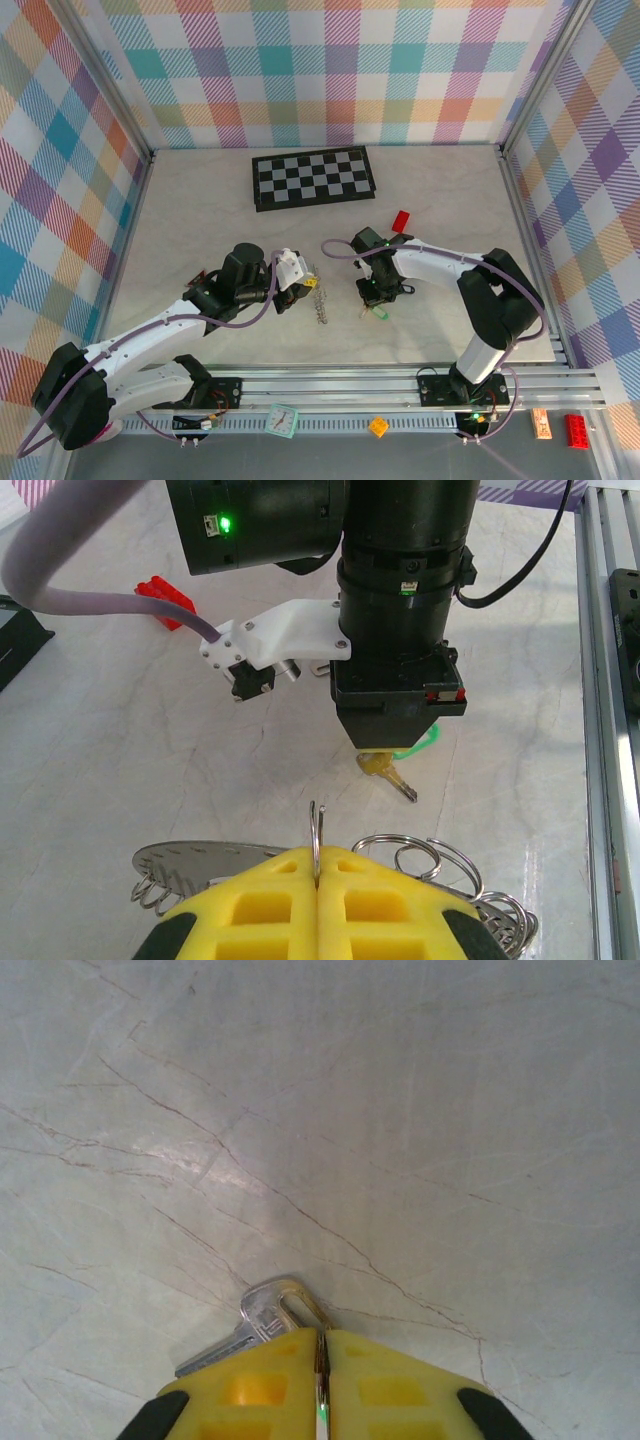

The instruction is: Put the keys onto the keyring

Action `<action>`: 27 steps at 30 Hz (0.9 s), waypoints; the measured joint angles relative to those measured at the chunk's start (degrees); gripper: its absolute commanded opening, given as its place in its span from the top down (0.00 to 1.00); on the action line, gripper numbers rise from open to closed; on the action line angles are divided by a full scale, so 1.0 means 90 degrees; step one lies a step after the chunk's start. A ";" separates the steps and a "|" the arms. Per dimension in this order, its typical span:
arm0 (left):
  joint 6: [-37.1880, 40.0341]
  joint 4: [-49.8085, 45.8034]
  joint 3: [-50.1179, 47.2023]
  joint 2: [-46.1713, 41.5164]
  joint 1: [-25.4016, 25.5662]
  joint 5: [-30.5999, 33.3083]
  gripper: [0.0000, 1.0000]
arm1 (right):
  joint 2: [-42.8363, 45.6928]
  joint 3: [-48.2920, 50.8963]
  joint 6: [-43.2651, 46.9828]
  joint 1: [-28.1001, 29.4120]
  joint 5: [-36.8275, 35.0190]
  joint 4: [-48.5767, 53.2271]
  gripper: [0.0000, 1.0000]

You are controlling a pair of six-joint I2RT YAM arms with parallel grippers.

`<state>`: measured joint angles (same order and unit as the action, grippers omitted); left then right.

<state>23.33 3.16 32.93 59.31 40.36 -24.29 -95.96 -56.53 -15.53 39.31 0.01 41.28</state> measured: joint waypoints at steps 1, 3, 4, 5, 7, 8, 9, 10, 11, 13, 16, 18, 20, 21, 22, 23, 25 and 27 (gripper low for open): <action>0.0002 0.0000 0.0000 0.0000 0.0000 0.0000 1.00 | 0.0000 -0.0005 0.0000 0.0000 0.0000 0.0005 0.94; 0.0000 0.0000 0.0000 0.0000 0.0000 0.0000 1.00 | 0.0000 -0.0017 0.0002 0.0000 0.0000 0.0022 0.95; 0.0002 0.0000 0.0000 0.0000 0.0000 0.0000 1.00 | 0.0000 -0.0017 0.0002 0.0000 0.0000 0.0027 0.96; 0.0002 0.0000 0.0000 0.0000 0.0000 0.0000 1.00 | 0.0000 -0.0017 0.0002 0.0000 0.0000 0.0029 0.96; 0.0002 0.0000 0.0000 0.0000 0.0000 0.0000 1.00 | 0.0000 -0.0017 0.0002 0.0000 0.0002 0.0039 0.94; 0.0002 0.0000 0.0000 0.0000 0.0000 0.0000 1.00 | 0.0000 -0.0017 0.0002 0.0000 0.0002 0.0044 0.92; 0.0002 0.0000 0.0000 0.0000 0.0000 0.0000 1.00 | 0.0000 -0.0017 -0.0002 0.0000 0.0002 0.0046 0.89; 0.0002 0.0000 0.0000 0.0000 0.0000 0.0000 1.00 | 0.0000 -0.0017 0.0007 0.0000 0.0002 0.0046 0.88; 0.0002 0.0000 0.0000 0.0000 0.0000 0.0000 1.00 | 0.0000 -0.0017 0.0017 0.0000 0.0005 0.0049 0.88; 0.0002 0.0000 0.0000 0.0000 0.0000 0.0000 1.00 | 0.0000 -0.0017 0.0019 0.0000 0.0002 0.0051 0.88; 0.0000 0.0000 0.0000 0.0000 0.0000 0.0000 1.00 | 0.0000 -0.0019 0.0022 0.0000 0.0002 0.0078 0.89; 0.0002 0.0000 0.0000 0.0000 0.0000 0.0000 1.00 | -0.0002 -0.0022 0.0022 0.0000 0.0002 0.0104 0.89; 0.0002 0.0000 0.0000 0.0000 0.0000 0.0000 1.00 | -0.0005 -0.0032 0.0019 0.0000 0.0002 0.0124 0.89; 0.0002 0.0000 0.0000 0.0000 0.0000 0.0000 1.00 | -0.0012 -0.0039 0.0022 0.0000 0.0002 0.0138 0.88; 0.0002 0.0000 0.0000 0.0000 0.0000 -0.0002 1.00 | -0.0024 -0.0041 0.0022 0.0000 0.0002 0.0143 0.89; 0.0002 0.0000 0.0000 0.0000 0.0000 0.0000 1.00 | -0.0041 -0.0051 0.0022 0.0000 0.0002 0.0153 0.89; 0.0002 0.0000 0.0000 0.0000 0.0000 0.0000 1.00 | -0.0083 -0.0066 0.0024 0.0000 0.0002 0.0168 0.89; 0.0002 0.0000 0.0000 0.0000 0.0000 0.0000 1.00 | -0.0107 -0.0066 0.0022 0.0000 0.0005 0.0170 0.92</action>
<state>23.35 3.16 32.93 59.31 40.36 -24.29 -96.92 -57.12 -15.33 39.31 0.05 42.81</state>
